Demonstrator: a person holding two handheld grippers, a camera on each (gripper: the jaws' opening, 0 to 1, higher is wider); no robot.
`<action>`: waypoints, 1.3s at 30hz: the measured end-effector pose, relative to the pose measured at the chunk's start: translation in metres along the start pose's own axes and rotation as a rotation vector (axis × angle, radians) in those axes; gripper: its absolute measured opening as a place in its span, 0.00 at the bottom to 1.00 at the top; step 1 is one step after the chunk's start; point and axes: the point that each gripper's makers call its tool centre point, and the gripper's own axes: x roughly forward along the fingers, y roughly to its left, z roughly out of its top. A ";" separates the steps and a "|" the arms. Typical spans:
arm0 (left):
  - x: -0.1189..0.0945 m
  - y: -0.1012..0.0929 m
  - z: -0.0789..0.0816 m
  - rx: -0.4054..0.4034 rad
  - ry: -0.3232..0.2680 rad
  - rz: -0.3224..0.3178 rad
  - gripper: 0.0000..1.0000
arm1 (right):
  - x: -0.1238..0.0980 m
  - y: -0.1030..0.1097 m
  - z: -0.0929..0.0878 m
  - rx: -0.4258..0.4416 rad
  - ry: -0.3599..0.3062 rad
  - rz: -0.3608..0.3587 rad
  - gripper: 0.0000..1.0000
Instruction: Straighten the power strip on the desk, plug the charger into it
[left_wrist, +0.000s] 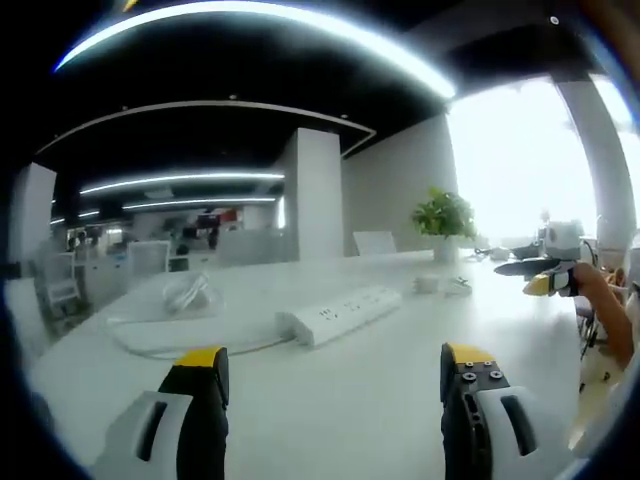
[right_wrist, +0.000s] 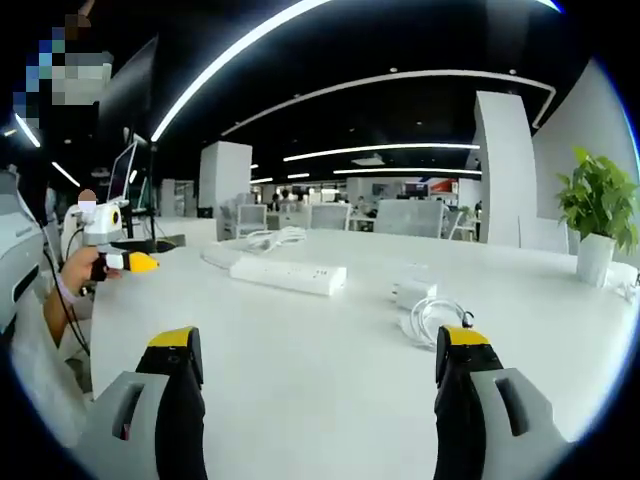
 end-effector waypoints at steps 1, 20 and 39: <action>0.000 0.000 -0.001 0.001 0.003 0.000 0.90 | 0.000 -0.001 -0.001 0.001 0.002 -0.002 0.97; -0.002 0.005 -0.005 0.000 0.016 0.006 0.90 | 0.001 0.005 -0.003 -0.003 0.011 0.005 0.96; -0.005 0.007 -0.007 0.001 0.020 0.008 0.90 | -0.002 0.004 0.001 -0.016 0.004 0.003 0.95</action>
